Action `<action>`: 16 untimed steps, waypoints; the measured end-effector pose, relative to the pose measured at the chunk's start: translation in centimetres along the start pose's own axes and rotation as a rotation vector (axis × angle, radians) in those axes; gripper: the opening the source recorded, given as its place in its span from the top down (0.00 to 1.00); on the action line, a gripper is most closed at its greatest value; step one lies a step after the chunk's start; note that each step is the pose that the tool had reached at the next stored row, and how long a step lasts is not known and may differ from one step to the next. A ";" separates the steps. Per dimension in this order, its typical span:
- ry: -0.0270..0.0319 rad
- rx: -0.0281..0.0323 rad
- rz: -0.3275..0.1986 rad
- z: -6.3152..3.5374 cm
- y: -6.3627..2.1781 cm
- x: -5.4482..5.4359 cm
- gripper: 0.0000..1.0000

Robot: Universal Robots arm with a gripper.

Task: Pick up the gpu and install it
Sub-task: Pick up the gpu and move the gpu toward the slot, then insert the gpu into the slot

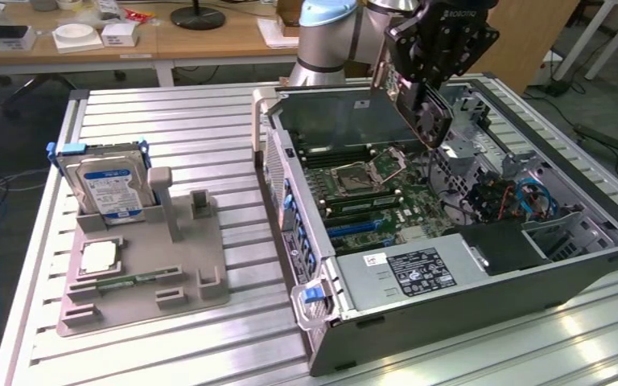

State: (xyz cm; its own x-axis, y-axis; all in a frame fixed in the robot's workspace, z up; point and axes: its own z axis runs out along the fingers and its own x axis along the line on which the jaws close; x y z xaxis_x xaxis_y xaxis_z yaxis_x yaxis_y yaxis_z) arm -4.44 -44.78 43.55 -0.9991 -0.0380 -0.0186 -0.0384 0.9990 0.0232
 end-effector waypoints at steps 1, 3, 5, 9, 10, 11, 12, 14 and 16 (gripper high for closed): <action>0.0000 0.0000 0.000 0.00 0.00 0.0 0.73; 0.0000 0.0001 0.000 0.00 0.00 0.0 0.73; 0.0000 0.0001 0.000 0.00 0.00 0.0 0.73; 0.0000 0.0001 0.000 0.00 0.00 0.0 0.73; 0.0000 0.0001 0.000 0.00 0.00 0.0 0.73; 0.0000 0.0001 0.000 0.00 0.00 0.0 0.73; 0.0000 0.0001 0.000 0.00 0.00 0.0 0.73; 0.0001 0.0001 -0.001 0.00 0.00 0.0 0.73; 0.0002 -0.0001 -0.009 0.00 0.00 0.0 0.73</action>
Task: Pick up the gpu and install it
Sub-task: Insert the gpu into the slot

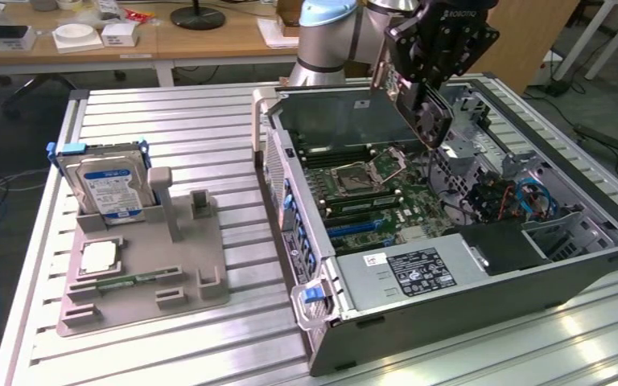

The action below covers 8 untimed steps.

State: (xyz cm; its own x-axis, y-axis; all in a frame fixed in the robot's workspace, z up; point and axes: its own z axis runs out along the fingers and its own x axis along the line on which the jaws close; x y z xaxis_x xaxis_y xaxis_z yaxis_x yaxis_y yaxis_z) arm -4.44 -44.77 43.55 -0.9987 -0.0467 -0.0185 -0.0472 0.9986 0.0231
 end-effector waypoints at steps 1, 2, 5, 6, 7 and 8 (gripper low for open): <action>0.0001 -0.0002 -0.006 0.00 0.00 0.0 0.73; 0.0003 -0.0003 -0.014 0.00 0.00 0.0 0.73; 0.0010 -0.0009 -0.045 0.00 0.00 0.0 0.73; 0.0012 -0.0010 -0.055 0.00 0.00 0.0 0.73; 0.0015 -0.0012 -0.065 0.00 0.00 0.0 0.73; 0.0017 -0.0015 -0.076 0.00 0.00 0.0 0.73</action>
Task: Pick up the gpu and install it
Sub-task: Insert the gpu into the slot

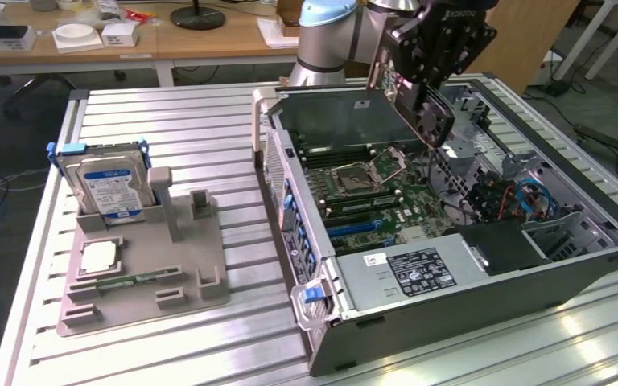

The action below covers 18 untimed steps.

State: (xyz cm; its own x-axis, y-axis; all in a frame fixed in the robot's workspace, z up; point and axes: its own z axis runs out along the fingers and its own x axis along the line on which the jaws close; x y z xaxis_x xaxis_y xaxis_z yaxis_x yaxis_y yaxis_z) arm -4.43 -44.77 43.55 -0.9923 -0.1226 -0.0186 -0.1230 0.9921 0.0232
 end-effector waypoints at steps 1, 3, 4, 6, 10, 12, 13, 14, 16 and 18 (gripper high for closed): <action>0.0003 -0.0002 -0.012 0.00 0.00 0.0 0.73; 0.0009 -0.0006 -0.037 0.00 0.00 0.0 0.73; 0.0012 -0.0009 -0.049 0.00 0.00 0.0 0.73; 0.0017 -0.0014 -0.075 0.00 0.00 0.0 0.73; 0.0029 -0.0023 -0.125 0.00 0.00 0.0 0.73; 0.0035 -0.0028 -0.150 0.00 0.00 0.0 0.73; 0.0038 -0.0031 -0.163 0.01 0.00 0.0 0.73; 0.0041 -0.0032 -0.174 0.00 0.00 0.0 0.73; 0.0046 -0.0036 -0.196 0.00 0.00 0.0 0.73; 0.0050 -0.0040 -0.216 0.01 0.00 0.0 0.73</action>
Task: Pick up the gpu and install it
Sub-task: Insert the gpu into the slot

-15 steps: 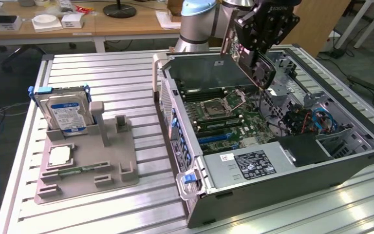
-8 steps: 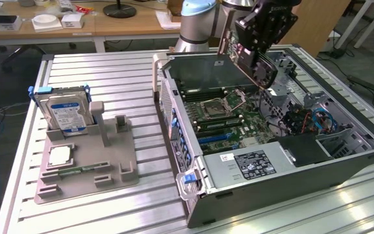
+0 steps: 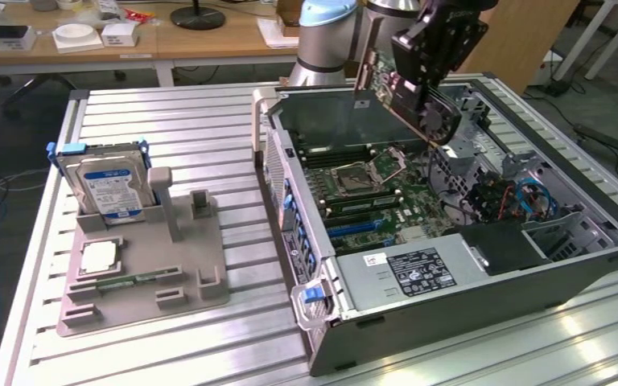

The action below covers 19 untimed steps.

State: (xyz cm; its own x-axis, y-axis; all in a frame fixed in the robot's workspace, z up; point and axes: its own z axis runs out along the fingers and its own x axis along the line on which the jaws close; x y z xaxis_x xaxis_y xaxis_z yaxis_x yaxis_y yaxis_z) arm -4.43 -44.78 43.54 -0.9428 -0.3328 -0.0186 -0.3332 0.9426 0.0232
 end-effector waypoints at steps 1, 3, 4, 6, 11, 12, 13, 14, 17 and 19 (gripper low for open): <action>0.0002 -0.0002 -0.010 0.00 0.00 0.0 0.73; 0.0007 -0.0005 -0.028 0.00 0.00 0.0 0.73; 0.0009 -0.0007 -0.037 0.00 0.00 0.0 0.73; 0.0013 -0.0010 -0.056 0.00 0.00 0.0 0.73; 0.0025 -0.0019 -0.106 0.00 0.00 0.0 0.73; 0.0027 -0.0021 -0.115 0.00 0.00 0.0 0.73; 0.0030 -0.0022 -0.125 0.00 0.00 0.0 0.73; 0.0032 -0.0025 -0.136 0.00 0.00 0.0 0.73; 0.0039 -0.0030 -0.166 0.00 0.00 0.0 0.73; 0.0044 -0.0034 -0.187 0.00 0.00 0.0 0.73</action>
State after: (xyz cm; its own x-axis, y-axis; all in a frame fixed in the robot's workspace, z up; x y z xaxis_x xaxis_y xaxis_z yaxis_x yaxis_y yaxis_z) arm -4.44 -44.78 43.54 -0.8647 -0.5020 -0.0185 -0.5023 0.8644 0.0231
